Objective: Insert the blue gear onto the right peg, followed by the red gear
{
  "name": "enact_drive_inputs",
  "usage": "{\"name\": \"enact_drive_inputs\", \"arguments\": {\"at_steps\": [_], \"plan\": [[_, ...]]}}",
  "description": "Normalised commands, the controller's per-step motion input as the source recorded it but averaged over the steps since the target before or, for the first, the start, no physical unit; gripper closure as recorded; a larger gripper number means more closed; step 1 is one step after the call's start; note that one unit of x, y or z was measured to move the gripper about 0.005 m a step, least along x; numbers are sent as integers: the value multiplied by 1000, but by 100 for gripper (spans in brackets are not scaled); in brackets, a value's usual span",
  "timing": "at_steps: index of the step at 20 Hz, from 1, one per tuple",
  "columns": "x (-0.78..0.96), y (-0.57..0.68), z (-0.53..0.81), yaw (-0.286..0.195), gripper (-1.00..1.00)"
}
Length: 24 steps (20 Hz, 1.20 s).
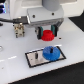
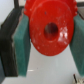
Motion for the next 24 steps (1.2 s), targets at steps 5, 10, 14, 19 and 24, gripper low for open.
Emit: {"name": "enact_drive_inputs", "arguments": {"at_steps": [5,10,14,19,24], "plan": [[570,13,95,0,100],[320,48,-20,0,100],[226,68,-81,0,100],[264,57,-87,0,100],[207,28,152,0,100]]}}
